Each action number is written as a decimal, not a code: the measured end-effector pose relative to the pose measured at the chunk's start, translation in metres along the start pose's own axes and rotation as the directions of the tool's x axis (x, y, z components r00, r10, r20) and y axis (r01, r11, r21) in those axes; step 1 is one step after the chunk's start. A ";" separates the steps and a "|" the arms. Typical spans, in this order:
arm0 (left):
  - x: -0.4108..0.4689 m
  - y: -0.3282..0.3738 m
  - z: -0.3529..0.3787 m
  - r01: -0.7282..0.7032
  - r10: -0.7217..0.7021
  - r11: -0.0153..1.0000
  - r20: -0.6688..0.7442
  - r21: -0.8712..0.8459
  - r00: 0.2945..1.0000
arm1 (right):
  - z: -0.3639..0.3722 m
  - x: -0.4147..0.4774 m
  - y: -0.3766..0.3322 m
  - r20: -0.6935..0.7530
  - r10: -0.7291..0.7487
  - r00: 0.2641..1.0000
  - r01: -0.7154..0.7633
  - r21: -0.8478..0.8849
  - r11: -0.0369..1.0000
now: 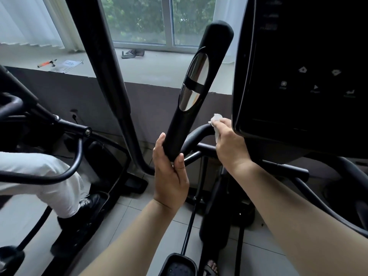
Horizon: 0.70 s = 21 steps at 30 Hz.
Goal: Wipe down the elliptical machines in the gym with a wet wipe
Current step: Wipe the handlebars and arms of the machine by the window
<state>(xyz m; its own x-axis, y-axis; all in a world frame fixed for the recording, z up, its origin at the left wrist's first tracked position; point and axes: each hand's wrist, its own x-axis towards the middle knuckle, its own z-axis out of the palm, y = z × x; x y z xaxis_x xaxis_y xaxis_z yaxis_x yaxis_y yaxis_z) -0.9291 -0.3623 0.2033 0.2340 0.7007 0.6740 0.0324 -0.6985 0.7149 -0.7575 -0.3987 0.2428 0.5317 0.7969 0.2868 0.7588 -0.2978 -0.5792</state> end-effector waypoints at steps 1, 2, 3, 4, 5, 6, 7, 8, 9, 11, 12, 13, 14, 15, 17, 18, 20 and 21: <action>0.000 0.001 0.001 0.004 -0.004 1.000 -0.002 0.000 1.000 | 0.001 -0.001 -0.001 -0.020 0.023 1.000 -0.022 0.040 0.999; 0.000 0.001 0.001 0.009 -0.009 1.000 -0.004 0.002 1.000 | 0.002 -0.003 -0.006 -0.064 -0.001 0.998 0.005 0.067 0.998; 0.000 0.001 0.002 0.012 -0.012 1.000 -0.011 0.005 1.000 | 0.006 -0.005 -0.014 -0.104 -0.052 0.993 0.061 0.086 0.994; 0.000 0.001 0.003 0.013 -0.013 1.000 -0.018 0.011 1.000 | 0.011 -0.007 -0.022 -0.127 -0.093 0.987 0.107 0.105 0.989; -0.001 0.001 0.003 0.011 -0.011 1.000 -0.022 0.016 1.000 | 0.015 -0.010 -0.026 -0.142 -0.118 0.983 0.138 0.136 0.981; -0.001 0.000 0.003 0.006 -0.006 1.000 -0.024 0.020 1.000 | 0.015 -0.013 -0.030 -0.135 -0.106 0.985 0.131 0.187 0.974; -0.001 -0.001 0.003 0.002 -0.001 1.000 -0.024 0.025 1.000 | 0.013 -0.015 -0.032 -0.124 -0.111 0.986 0.138 0.230 0.963; -0.001 -0.001 0.003 0.001 0.000 1.000 -0.022 0.026 1.000 | 0.009 -0.016 -0.032 -0.131 -0.139 0.982 0.165 0.221 0.961; -0.001 -0.002 0.002 0.002 -0.001 1.000 -0.018 0.022 1.000 | 0.004 -0.017 -0.030 -0.140 -0.179 0.974 0.204 0.186 0.961; -0.001 -0.003 0.001 0.005 -0.005 1.000 -0.012 0.010 1.000 | -0.003 -0.015 -0.021 -0.130 -0.174 0.976 0.184 0.064 0.981; -0.001 -0.002 0.001 0.009 -0.009 1.000 -0.010 0.005 1.000 | -0.006 -0.012 -0.016 -0.094 -0.067 0.993 0.068 0.005 0.998; -0.002 -0.001 0.002 0.012 -0.012 1.000 -0.008 0.002 1.000 | -0.006 -0.009 -0.011 -0.073 0.054 0.996 -0.055 -0.017 0.998; -0.002 -0.001 0.003 0.016 -0.016 1.000 -0.010 0.003 1.000 | -0.003 -0.007 -0.010 -0.055 0.121 0.991 -0.121 0.004 0.993; -0.002 0.000 0.003 0.020 -0.020 1.000 -0.014 0.003 1.000 | 0.000 -0.007 -0.012 -0.067 0.116 0.991 -0.113 0.046 0.993; -0.001 0.000 0.003 0.019 -0.019 1.000 -0.019 -0.001 1.000 | 0.011 -0.012 -0.021 -0.108 -0.028 0.994 0.040 0.112 0.993; -0.001 -0.001 0.003 0.015 -0.015 1.000 -0.013 -0.005 1.000 | 0.014 -0.015 -0.023 -0.107 -0.090 0.990 0.103 0.126 0.987; 0.000 -0.001 0.001 0.009 -0.009 1.000 0.004 -0.009 1.000 | 0.010 -0.016 -0.024 -0.141 -0.126 0.982 0.151 0.184 0.971; 0.000 -0.001 0.000 0.008 -0.008 1.000 0.008 -0.008 1.000 | 0.008 -0.014 -0.021 -0.170 -0.071 0.983 0.109 0.223 0.969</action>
<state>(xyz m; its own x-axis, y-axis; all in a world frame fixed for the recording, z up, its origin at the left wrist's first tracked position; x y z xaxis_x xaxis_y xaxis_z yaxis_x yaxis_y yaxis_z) -0.9287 -0.3612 0.2023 0.2413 0.7048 0.6671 0.0259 -0.6918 0.7216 -0.7843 -0.3995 0.2449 0.5328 0.7149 0.4529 0.7088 -0.0846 -0.7003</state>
